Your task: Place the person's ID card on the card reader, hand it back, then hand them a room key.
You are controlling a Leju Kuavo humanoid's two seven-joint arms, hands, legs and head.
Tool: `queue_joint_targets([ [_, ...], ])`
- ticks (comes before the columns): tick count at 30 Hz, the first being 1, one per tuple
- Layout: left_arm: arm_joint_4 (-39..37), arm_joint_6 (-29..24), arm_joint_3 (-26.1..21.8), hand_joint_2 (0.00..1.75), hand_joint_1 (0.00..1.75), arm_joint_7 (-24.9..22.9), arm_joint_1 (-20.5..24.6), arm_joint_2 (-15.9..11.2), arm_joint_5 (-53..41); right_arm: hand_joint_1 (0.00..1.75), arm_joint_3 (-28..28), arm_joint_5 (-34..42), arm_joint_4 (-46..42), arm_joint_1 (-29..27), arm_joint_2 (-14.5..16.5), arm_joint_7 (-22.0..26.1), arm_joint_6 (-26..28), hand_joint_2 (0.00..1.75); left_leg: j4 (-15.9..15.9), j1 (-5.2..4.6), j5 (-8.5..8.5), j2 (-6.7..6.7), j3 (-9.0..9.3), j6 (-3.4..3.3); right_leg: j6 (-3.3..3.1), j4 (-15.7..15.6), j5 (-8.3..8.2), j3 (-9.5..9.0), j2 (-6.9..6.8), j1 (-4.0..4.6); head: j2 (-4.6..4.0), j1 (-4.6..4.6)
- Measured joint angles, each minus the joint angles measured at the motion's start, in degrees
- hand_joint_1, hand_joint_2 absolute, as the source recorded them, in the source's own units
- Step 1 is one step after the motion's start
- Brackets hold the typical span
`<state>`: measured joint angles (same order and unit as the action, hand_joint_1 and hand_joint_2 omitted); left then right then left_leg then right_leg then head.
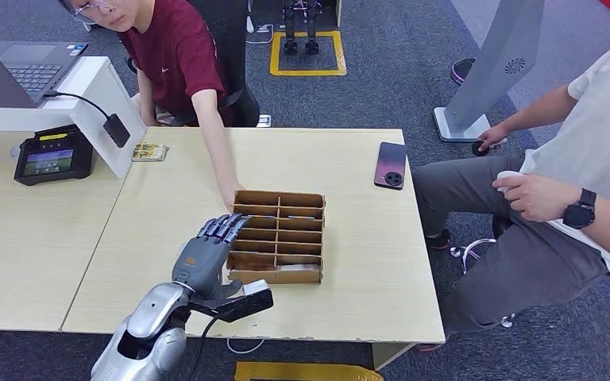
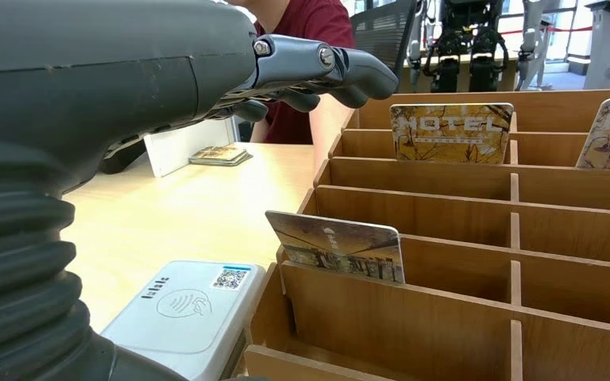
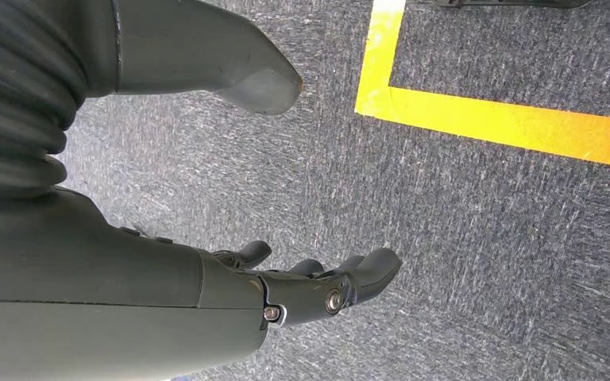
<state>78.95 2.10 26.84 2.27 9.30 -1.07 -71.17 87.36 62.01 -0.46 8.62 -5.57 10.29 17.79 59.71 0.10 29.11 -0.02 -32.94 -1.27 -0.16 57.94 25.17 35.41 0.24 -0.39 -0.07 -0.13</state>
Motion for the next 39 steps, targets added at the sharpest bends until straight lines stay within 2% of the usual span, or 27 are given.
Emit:
queue_joint_targets([
  [39,-1.38,0.04,-0.03,1.75,0.00,0.04,-0.09,0.05,0.02,0.00,0.00,-0.10,0.02,0.06,-0.20,0.01,0.20,1.75,0.00,0.00,0.00,0.00,0.00,0.00,0.00,0.00,0.00,0.00,0.00,0.00,0.00,0.00],
])
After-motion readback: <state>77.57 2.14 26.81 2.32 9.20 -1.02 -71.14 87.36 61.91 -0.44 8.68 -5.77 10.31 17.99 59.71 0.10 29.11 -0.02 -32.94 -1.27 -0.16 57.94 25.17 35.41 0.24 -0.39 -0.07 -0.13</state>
